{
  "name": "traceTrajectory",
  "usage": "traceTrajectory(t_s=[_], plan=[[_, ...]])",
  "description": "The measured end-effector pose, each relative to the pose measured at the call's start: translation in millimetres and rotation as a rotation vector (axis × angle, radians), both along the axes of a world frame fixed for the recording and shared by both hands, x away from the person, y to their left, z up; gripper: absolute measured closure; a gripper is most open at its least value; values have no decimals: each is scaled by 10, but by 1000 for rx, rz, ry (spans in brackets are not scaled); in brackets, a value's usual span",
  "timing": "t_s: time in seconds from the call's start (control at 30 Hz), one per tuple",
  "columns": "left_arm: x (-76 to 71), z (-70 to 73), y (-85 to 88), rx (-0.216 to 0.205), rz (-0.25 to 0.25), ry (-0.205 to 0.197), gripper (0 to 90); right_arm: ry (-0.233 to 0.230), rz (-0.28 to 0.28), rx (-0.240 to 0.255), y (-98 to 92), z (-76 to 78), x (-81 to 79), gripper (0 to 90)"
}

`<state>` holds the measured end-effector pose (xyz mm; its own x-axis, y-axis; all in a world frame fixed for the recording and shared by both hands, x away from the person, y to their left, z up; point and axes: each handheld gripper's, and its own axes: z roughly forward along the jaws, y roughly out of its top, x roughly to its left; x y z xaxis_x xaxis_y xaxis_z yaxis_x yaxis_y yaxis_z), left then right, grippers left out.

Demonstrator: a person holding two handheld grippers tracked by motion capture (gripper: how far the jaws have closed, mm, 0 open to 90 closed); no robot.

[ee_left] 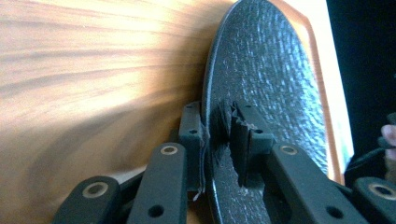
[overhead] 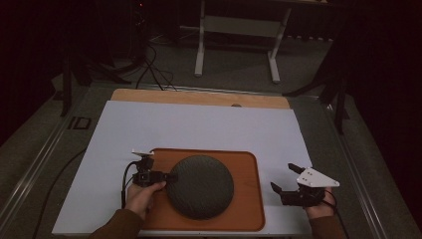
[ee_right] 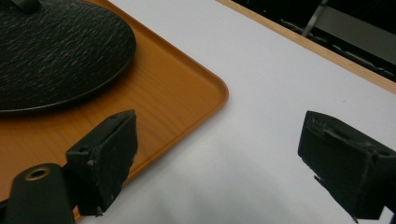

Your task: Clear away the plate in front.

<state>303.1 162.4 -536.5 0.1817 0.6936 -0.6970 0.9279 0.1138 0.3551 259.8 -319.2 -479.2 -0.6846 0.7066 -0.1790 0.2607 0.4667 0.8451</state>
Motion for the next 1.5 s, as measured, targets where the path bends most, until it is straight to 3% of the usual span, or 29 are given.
traceTrajectory(t_s=[0.23, 0.33, 0.43, 0.53, 0.63, 0.67, 0.7, 0.77, 0.8, 0.87, 1.0, 1.23, 1.37, 1.47, 1.5], plan=[[-12, 18, -40, 53, -8, -37, 724, -1, 2, -6, 6, -2, -2, 116], [-19, 32, -41, 55, -9, -50, 649, -3, 4, -10, 7, -2, -2, 116], [-28, 143, -22, 157, -2, -145, 595, -4, 5, -12, 6, -3, 0, 116], [-45, 236, 11, 187, 8, -213, 555, -3, 6, -14, 7, -4, 2, 116], [-56, 263, 21, 201, 7, -238, 535, -4, 6, -15, 7, -4, 2, 116], [-95, 352, 49, 255, 12, -317, 516, -4, 7, -16, 10, -3, 4, 116], [-95, 352, 49, 255, 12, -317, 504, -4, 7, -16, 10, -3, 4, 116], [-129, 441, 97, 323, 29, -396, 469, -4, 6, -15, 8, -1, 5, 116], [-129, 441, 97, 323, 29, -396, 469, -1, 5, -14, 7, 0, 4, 116], [-153, 504, 185, 354, 37, -449, 457, 1, 5, -13, 3, 1, 8, 116], [-177, 560, 340, 412, 54, -509, 435, 1, 6, -8, -2, 2, 13, 116], [-253, 653, 600, 445, 127, -591, 410, 4, -2, 4, -27, 4, 17, 116], [-285, 667, 711, 460, 136, -612, 401, 5, -9, 16, -49, 9, 18, 116], [-342, 682, 847, 492, 134, -648, 397, 4, -22, 30, -76, 15, 14, 116], [-377, 692, 906, 522, 152, -664, 397, 2, -25, 38, -92, 19, 12, 116]])
